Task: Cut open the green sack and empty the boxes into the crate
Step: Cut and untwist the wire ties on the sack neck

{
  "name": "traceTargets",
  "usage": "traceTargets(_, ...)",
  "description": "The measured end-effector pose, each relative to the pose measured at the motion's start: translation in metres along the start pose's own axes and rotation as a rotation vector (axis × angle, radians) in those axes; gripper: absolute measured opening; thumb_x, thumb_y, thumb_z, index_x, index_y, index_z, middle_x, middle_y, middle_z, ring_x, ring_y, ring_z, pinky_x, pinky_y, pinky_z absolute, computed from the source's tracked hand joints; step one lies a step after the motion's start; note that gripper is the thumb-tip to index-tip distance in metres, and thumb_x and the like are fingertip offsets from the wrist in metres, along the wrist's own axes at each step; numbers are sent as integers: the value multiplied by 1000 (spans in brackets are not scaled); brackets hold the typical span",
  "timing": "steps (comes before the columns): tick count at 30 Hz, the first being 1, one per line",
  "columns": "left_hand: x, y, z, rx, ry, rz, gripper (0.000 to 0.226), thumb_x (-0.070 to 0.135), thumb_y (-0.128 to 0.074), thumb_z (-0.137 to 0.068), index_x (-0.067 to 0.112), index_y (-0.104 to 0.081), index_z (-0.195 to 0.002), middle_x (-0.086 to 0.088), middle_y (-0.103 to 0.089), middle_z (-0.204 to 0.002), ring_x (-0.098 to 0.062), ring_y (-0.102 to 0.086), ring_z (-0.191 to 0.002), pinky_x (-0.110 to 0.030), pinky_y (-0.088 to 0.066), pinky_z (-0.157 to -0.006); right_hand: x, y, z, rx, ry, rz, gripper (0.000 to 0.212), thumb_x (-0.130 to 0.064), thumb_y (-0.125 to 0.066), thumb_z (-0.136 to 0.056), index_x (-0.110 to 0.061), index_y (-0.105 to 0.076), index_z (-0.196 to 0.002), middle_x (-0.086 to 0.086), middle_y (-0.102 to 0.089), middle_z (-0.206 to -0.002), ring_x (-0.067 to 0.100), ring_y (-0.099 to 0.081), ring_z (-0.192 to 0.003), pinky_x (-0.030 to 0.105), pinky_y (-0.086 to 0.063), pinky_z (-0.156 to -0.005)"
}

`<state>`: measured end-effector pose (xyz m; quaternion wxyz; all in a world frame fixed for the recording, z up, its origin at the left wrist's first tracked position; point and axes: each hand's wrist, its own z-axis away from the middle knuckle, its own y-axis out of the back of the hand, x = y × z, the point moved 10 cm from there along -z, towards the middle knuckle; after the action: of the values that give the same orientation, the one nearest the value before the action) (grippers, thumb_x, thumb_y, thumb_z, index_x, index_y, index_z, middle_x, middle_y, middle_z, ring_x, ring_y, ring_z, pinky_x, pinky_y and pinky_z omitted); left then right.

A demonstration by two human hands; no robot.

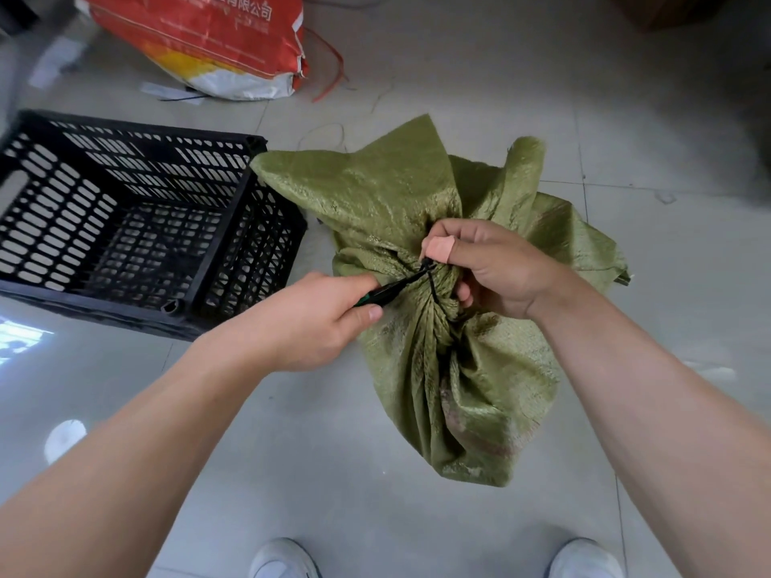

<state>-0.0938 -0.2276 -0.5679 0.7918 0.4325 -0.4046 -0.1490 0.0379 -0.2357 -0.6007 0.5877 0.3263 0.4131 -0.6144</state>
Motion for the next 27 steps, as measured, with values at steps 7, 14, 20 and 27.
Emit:
traceTargets(7, -3, -5, -1, 63, 9, 122, 27, 28, -47, -100, 22, -42, -74, 13, -55, -56, -3, -50, -54, -19, -37, -52, 19, -6, -1, 64, 37, -381, 24, -11, -52, -98, -16, -50, -74, -9, -44, -47, 5, -34, -33, 14, -25, -34)
traceTargets(14, -1, -3, -3, 90, 48, 138, 24, 25, -47, -99, 21, -43, -76, 22, -55, -55, 5, -52, -57, -12, -37, -54, 36, -11, 2, 252, -31, -566, 20, -14, -53, -99, -17, -62, -81, -5, -60, -49, 8, -50, -35, 12, -28, -34)
traceTargets(20, -9, -9, -6, 84, 132, 328, 24, 26, -45, -99, 20, -47, -77, 15, -53, -53, -10, -49, -55, -35, -44, -59, 43, -22, -3, 239, -70, -666, 27, -18, -44, -103, -16, -57, -79, -2, -59, -48, 8, -49, -34, 13, -27, -33)
traceTargets(27, 0, -13, -8, 50, 202, 581, 21, 13, -42, -103, 3, -46, -84, 1, -46, -58, -3, -41, -41, -21, -38, -46, 47, -21, -4, 244, -104, -646, 28, -22, -41, -103, -16, -54, -79, -2, -58, -47, 7, -48, -34, 24, -26, -43)
